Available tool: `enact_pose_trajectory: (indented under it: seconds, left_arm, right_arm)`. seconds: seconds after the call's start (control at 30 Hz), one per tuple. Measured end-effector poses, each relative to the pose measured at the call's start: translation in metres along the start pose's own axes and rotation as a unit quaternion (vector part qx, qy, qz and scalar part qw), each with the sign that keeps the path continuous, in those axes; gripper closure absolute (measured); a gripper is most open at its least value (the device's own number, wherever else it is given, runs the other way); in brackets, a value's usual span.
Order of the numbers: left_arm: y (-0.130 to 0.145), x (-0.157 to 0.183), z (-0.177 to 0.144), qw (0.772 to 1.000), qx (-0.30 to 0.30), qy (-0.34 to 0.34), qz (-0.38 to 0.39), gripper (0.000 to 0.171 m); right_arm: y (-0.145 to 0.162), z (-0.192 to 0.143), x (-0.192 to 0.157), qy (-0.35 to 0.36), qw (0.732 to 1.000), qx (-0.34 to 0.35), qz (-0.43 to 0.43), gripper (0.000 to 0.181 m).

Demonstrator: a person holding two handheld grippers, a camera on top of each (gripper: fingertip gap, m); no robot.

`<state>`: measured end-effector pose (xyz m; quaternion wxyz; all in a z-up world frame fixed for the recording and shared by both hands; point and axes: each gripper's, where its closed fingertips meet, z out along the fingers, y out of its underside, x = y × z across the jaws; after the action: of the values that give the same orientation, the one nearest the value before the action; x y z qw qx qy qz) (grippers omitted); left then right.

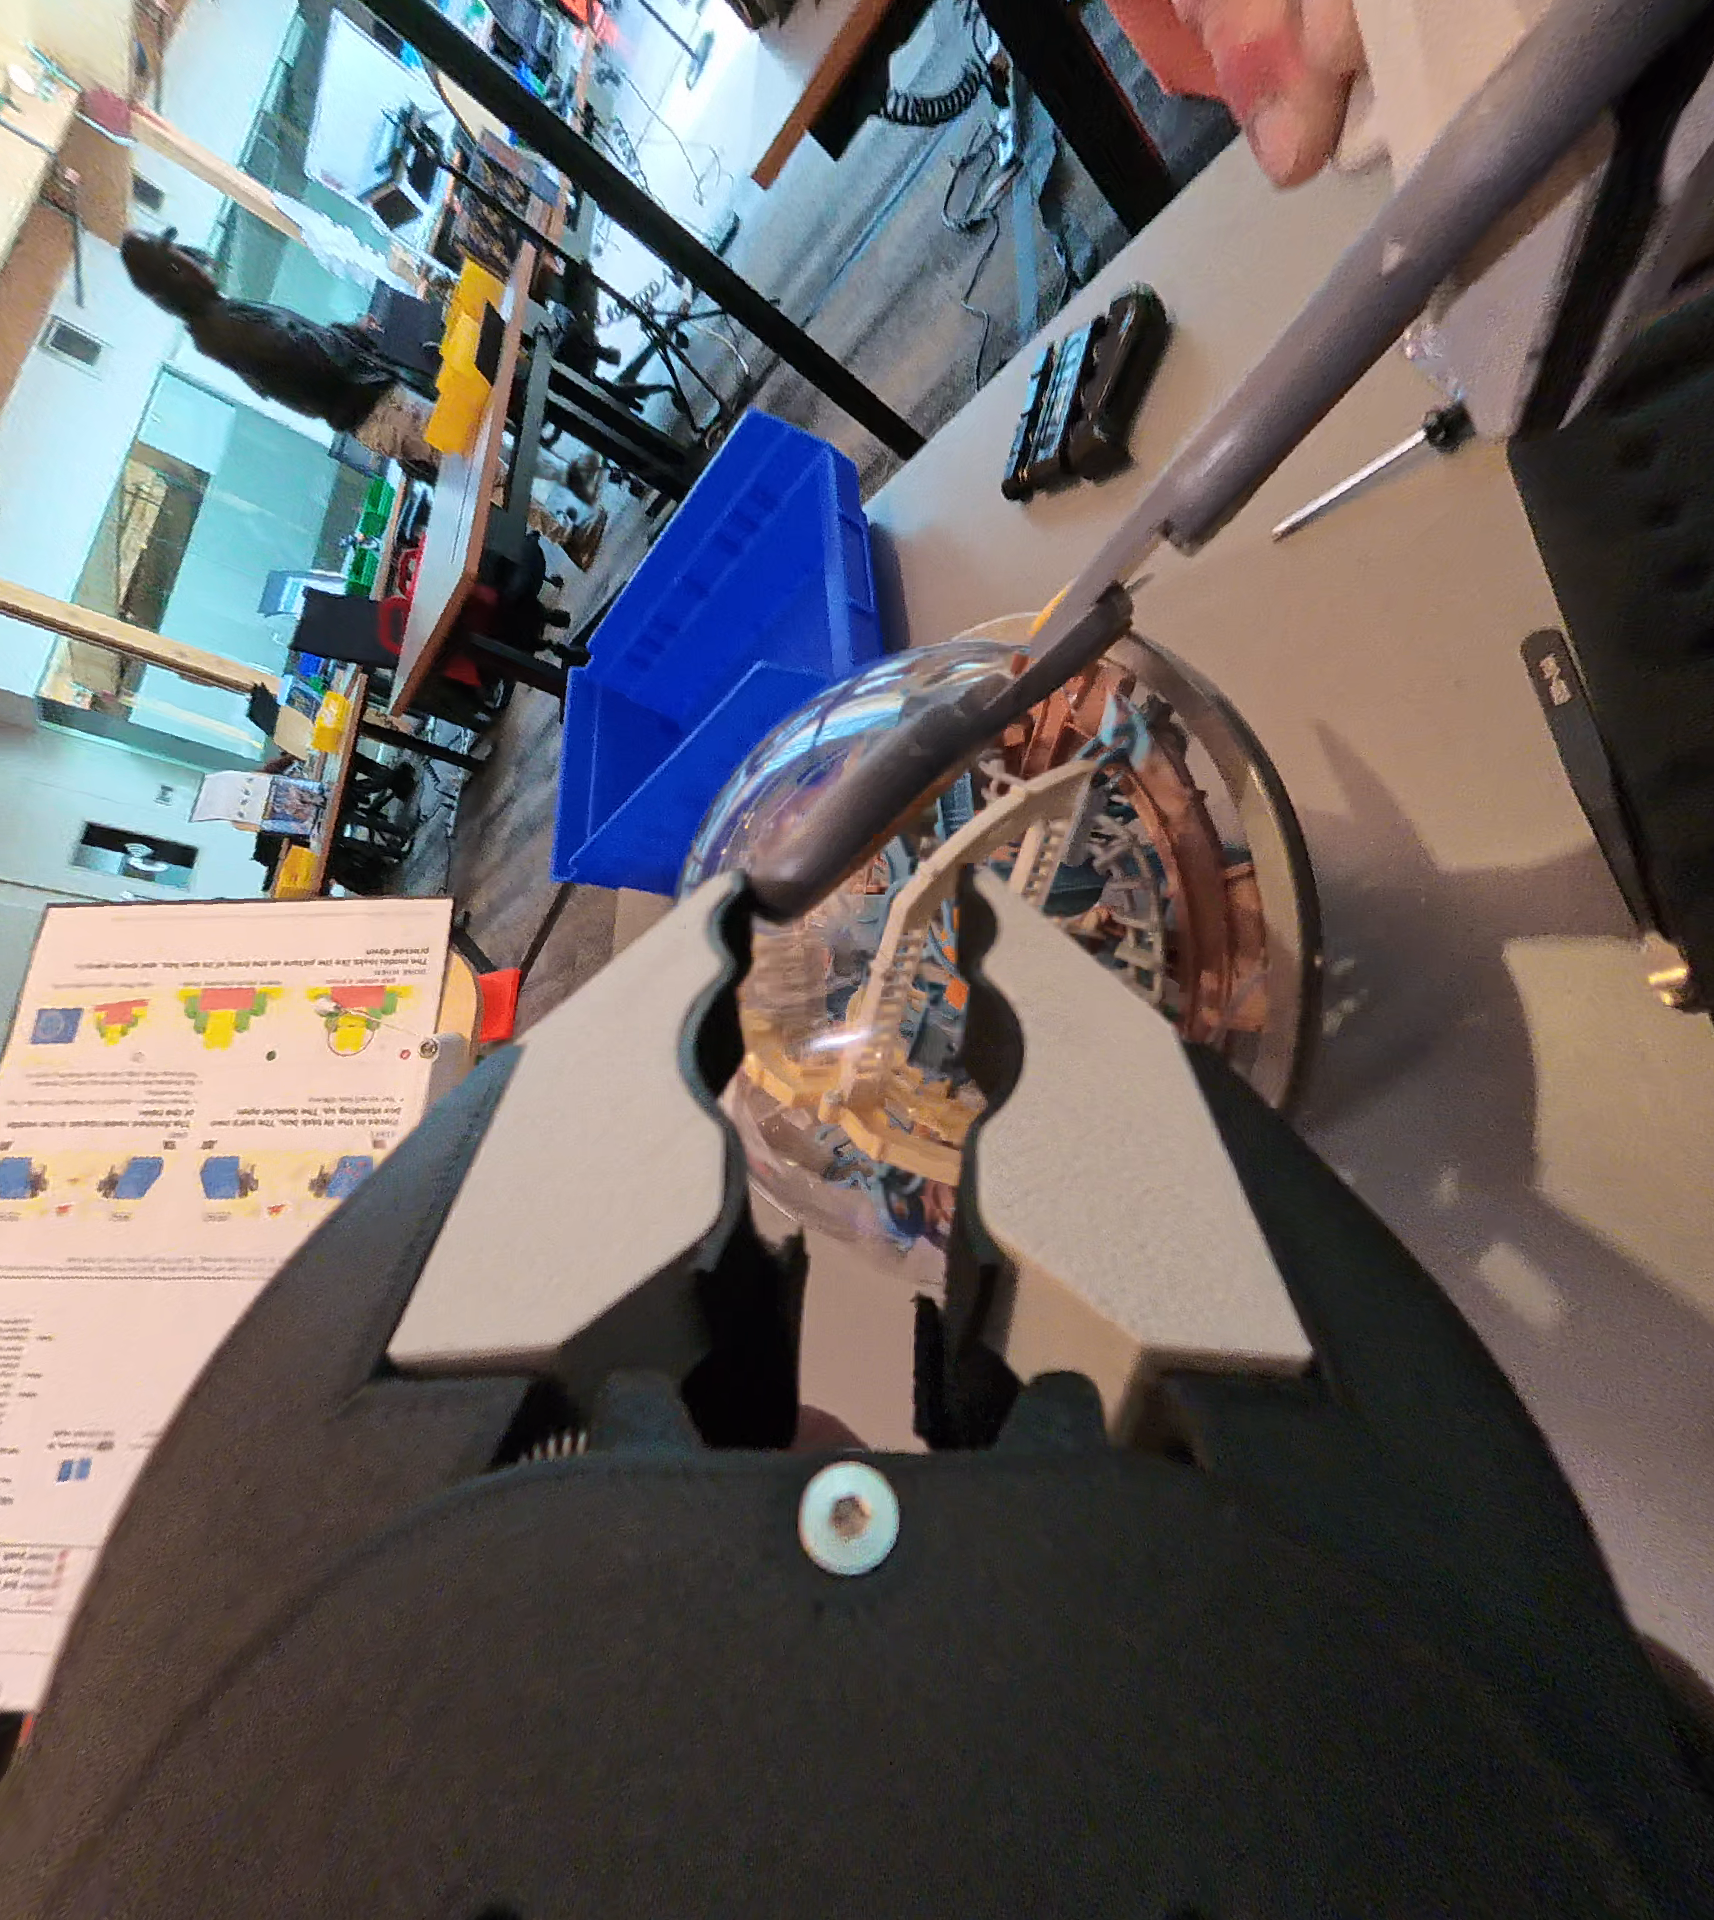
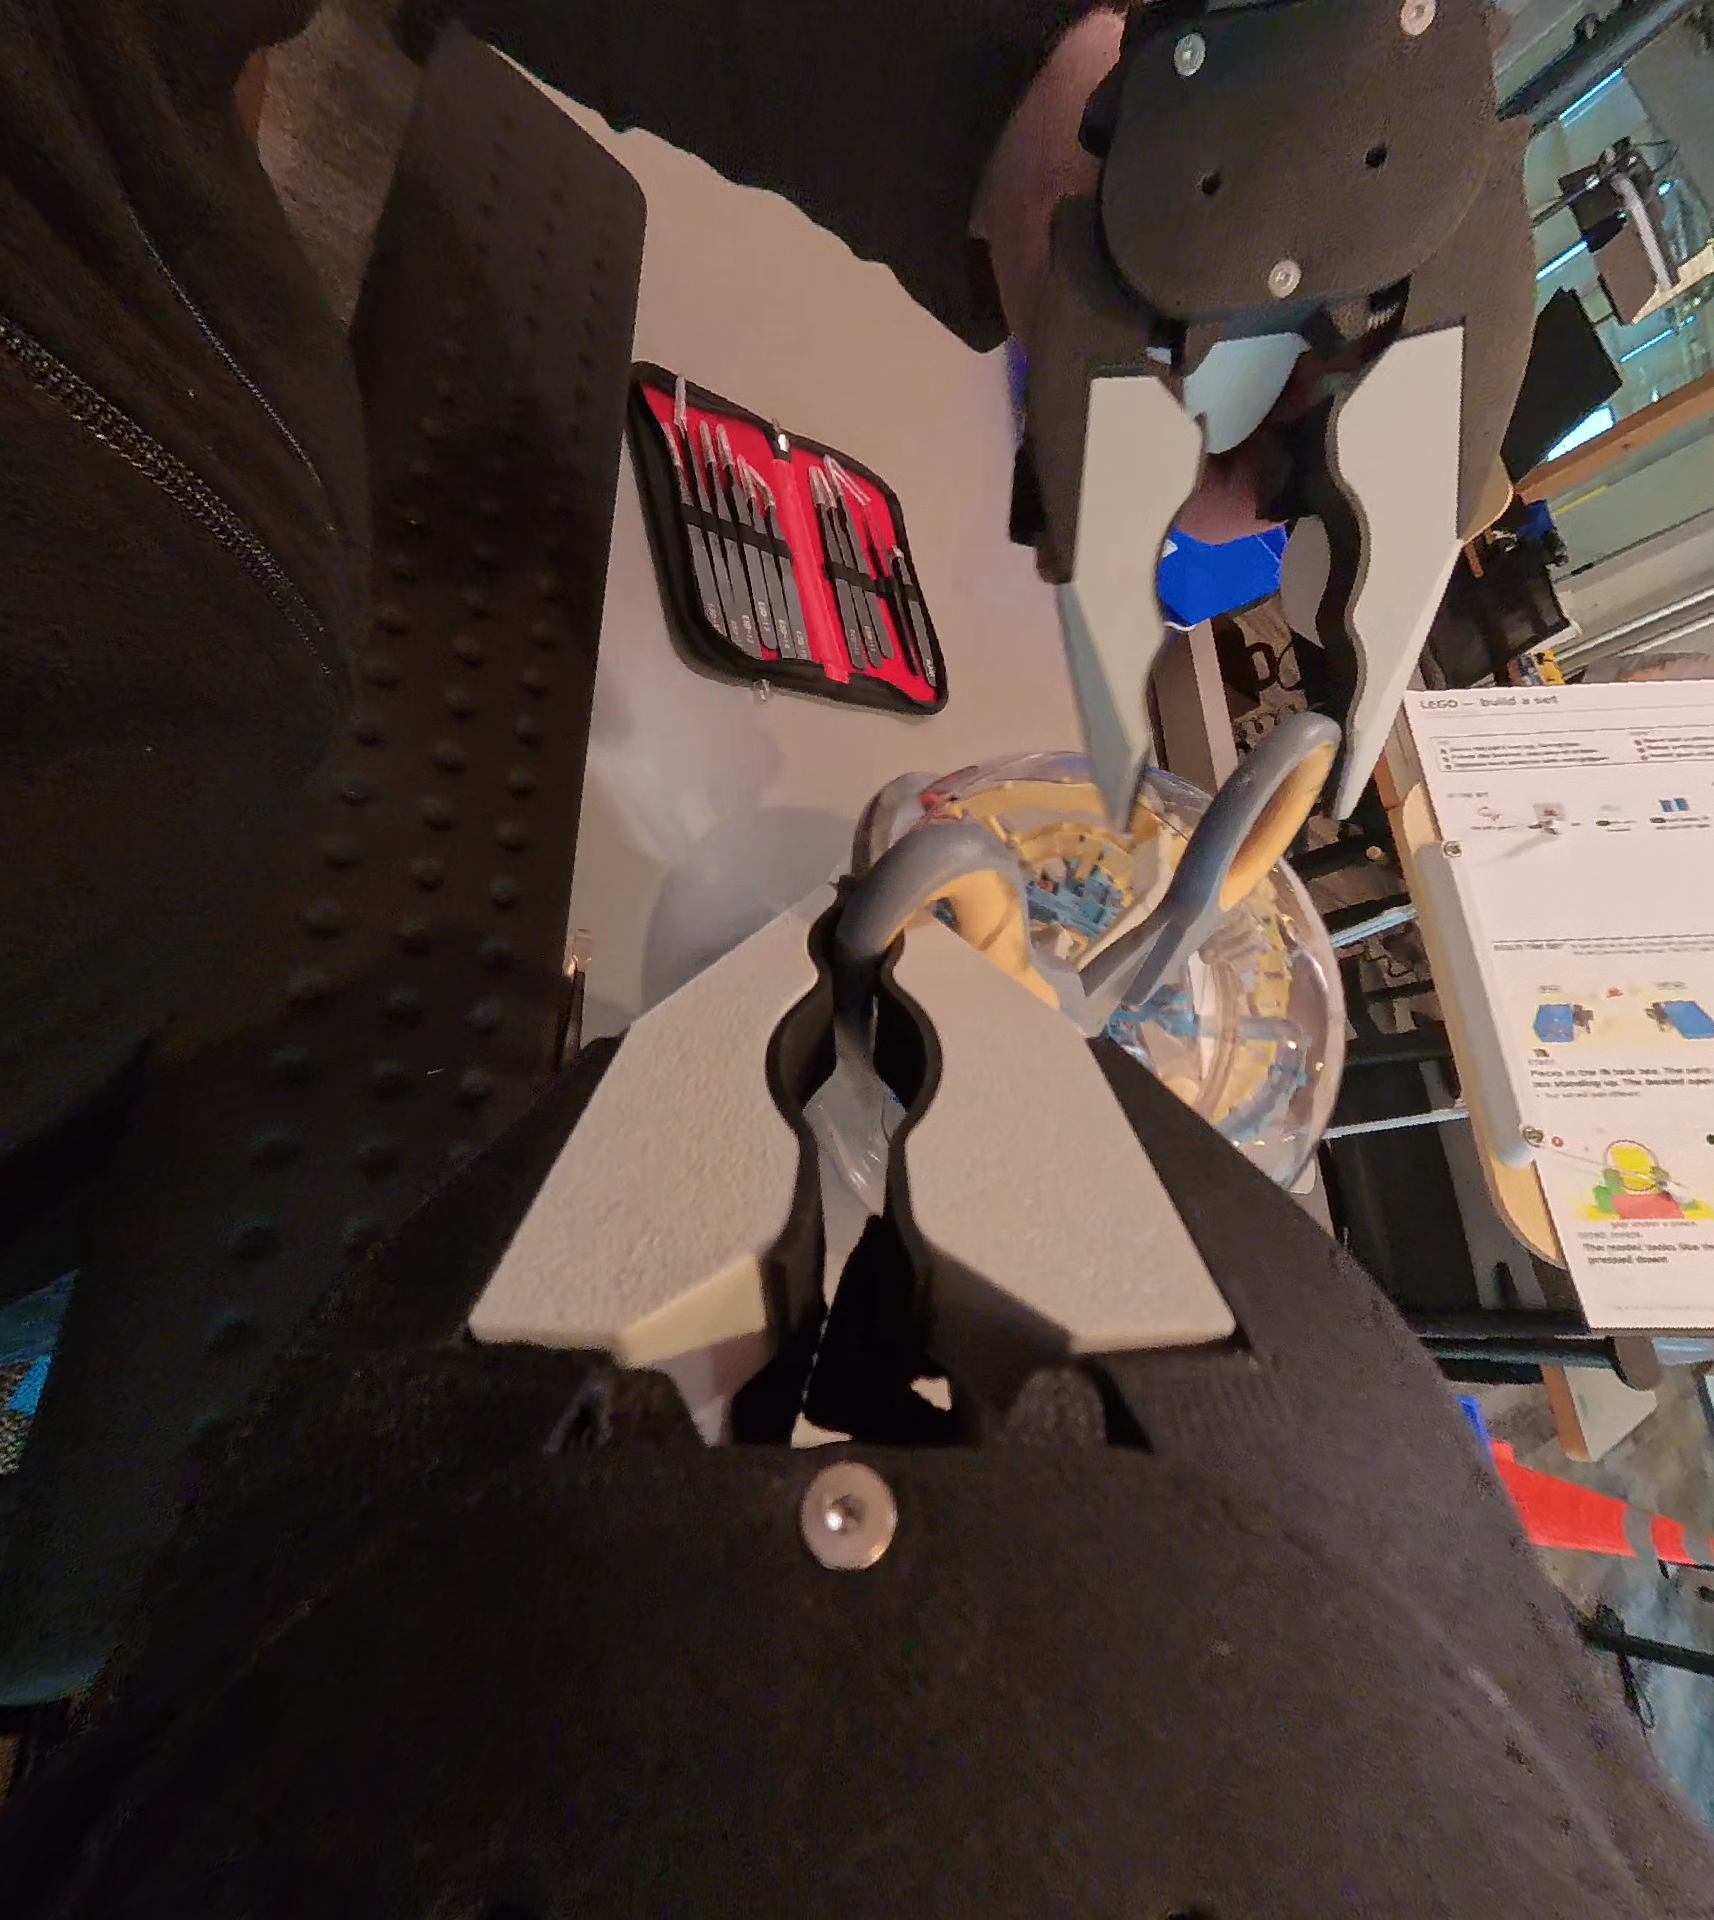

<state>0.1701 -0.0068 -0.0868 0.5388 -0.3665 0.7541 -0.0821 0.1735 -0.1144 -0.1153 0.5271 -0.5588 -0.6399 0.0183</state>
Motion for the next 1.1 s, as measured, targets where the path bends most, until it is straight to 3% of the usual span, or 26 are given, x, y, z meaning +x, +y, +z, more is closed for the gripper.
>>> enact_pose_trajectory:
  seconds: [0.07,0.23,0.53,0.7,0.87,1.0,1.1]
  left_arm:
    - [-0.004,0.0,-0.003,1.0,0.011,-0.014,0.006,0.16]
    - [-0.006,0.019,-0.002,1.0,0.013,-0.025,0.015,0.162]
    - [-0.006,0.039,0.004,0.995,-0.021,-0.078,0.052,0.163]
    - [-0.002,0.061,0.007,0.992,-0.037,-0.111,0.049,0.163]
    - [0.004,0.093,0.01,0.997,-0.033,-0.062,-0.036,0.153]
    - [0.004,0.102,0.009,0.995,-0.031,-0.016,-0.098,0.12]
    - [0.007,0.104,0.01,0.997,-0.053,-0.043,-0.03,0.137]
  right_arm:
    - [0.002,-0.002,-0.001,0.004,1.0,0.0,0.002,0.181]
    - [0.01,-0.004,-0.004,0.009,0.999,0.005,0.032,0.181]
    - [0.031,-0.002,-0.019,0.034,0.997,-0.06,0.025,0.181]
    - [0.044,-0.005,-0.031,0.015,0.994,-0.103,-0.01,0.181]
    - [0.071,-0.008,-0.036,0.031,0.982,-0.175,-0.058,0.181]
    - [0.069,0.003,-0.036,0.051,0.976,-0.188,-0.092,0.181]
    - [0.065,0.015,-0.037,0.052,0.972,-0.197,-0.117,0.181]
